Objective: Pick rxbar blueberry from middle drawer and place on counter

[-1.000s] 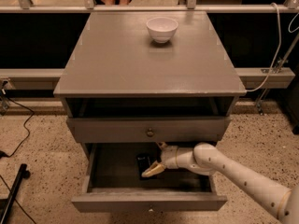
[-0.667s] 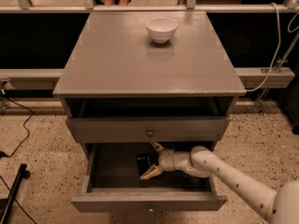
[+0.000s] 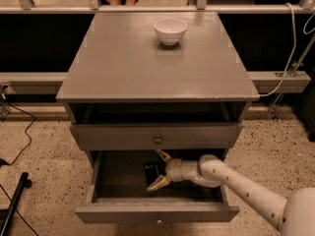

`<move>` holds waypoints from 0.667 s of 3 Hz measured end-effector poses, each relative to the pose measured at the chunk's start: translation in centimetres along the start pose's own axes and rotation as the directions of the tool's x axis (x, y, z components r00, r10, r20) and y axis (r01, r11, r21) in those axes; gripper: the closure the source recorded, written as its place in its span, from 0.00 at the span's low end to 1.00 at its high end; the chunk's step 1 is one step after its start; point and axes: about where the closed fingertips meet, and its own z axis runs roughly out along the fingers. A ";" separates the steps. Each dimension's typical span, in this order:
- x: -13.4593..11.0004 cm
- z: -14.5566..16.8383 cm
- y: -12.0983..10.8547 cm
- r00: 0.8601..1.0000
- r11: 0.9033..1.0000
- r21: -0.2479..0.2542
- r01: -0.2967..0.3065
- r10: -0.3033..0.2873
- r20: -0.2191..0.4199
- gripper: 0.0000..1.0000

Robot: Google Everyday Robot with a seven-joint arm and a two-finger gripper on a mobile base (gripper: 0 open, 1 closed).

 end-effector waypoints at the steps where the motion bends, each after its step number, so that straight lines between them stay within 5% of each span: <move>1: 1.4 -0.2 0.3 0.999 1.000 -0.001 -0.009 0.009 -0.040 0.00; 2: 2.3 -0.5 0.5 0.998 1.000 0.005 -0.018 0.019 -0.063 0.00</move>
Offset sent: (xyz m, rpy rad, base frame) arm -0.0036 -0.0247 -0.0271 -0.0815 0.0389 -0.0442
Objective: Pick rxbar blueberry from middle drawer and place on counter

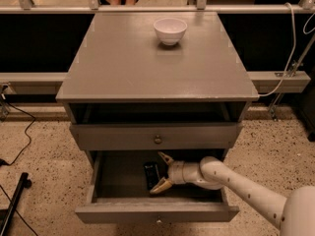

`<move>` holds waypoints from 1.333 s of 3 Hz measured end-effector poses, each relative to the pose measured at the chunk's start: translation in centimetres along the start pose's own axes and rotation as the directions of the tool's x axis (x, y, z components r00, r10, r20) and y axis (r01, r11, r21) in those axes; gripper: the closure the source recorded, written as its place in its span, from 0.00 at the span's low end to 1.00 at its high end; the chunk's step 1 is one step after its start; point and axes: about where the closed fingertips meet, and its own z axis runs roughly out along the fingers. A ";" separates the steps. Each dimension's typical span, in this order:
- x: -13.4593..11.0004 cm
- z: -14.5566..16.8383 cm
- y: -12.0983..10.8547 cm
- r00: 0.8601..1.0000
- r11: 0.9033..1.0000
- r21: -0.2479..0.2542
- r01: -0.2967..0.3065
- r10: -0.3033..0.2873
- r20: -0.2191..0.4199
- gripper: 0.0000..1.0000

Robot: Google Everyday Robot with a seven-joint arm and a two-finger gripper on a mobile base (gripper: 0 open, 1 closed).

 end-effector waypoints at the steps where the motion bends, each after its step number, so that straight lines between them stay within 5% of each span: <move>1: 0.6 0.1 0.1 1.000 1.000 -0.006 -0.010 0.010 -0.016 0.18; 4: 0.5 -0.2 0.1 0.998 0.998 -0.022 -0.053 0.053 0.030 1.00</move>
Offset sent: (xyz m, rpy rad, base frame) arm 0.0013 -0.0076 -0.0148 -0.0009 0.0538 -0.0058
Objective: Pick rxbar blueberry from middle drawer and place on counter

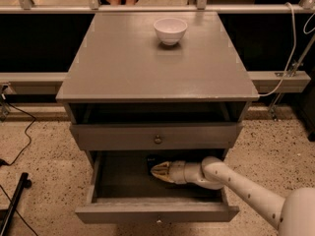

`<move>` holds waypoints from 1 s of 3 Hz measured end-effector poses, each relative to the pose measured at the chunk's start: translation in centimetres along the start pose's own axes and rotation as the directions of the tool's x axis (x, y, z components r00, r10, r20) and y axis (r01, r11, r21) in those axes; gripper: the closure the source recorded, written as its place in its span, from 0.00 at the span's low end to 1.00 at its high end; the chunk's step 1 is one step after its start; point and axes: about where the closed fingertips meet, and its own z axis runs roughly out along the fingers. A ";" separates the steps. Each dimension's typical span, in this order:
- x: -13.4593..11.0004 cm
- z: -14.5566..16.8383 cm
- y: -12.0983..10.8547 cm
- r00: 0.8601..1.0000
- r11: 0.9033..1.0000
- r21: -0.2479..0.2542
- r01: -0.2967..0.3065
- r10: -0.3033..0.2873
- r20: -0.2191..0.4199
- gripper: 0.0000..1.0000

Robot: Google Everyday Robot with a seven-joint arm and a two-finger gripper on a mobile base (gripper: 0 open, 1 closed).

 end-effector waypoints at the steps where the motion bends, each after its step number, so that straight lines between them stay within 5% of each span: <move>1: -1.3 -0.8 -0.2 0.998 1.000 0.017 0.009 -0.010 0.066 1.00; 3: -6.4 -5.1 0.2 0.987 0.995 0.041 0.096 -0.101 0.123 1.00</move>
Offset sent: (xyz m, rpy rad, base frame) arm -0.0069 -0.0228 0.0946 0.1578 -0.1851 0.0097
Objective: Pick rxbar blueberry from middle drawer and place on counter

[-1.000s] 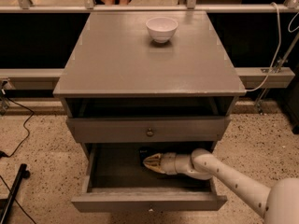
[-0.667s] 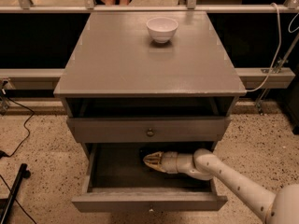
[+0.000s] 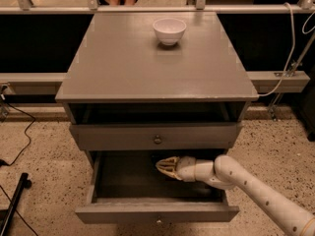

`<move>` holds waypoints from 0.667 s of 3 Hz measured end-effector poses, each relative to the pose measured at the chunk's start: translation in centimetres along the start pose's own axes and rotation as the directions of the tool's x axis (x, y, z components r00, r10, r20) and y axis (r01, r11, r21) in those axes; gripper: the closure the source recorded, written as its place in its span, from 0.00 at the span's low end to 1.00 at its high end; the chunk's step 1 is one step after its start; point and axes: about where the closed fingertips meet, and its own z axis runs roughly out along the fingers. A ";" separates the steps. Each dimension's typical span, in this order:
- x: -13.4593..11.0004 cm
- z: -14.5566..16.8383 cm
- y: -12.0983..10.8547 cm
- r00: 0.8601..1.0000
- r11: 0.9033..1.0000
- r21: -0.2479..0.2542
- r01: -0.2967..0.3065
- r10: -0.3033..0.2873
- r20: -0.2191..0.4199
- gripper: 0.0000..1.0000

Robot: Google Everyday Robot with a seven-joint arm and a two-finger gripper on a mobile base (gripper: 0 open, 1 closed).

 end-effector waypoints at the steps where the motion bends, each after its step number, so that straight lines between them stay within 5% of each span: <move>1: -1.8 -2.4 0.9 1.000 1.000 -0.018 0.008 -0.008 -0.017 1.00; 2: -2.2 -5.1 2.8 1.000 1.000 -0.020 -0.025 0.024 -0.016 1.00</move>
Offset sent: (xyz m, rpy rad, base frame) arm -0.0755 -0.0672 0.0369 -0.0031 0.0688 -0.0135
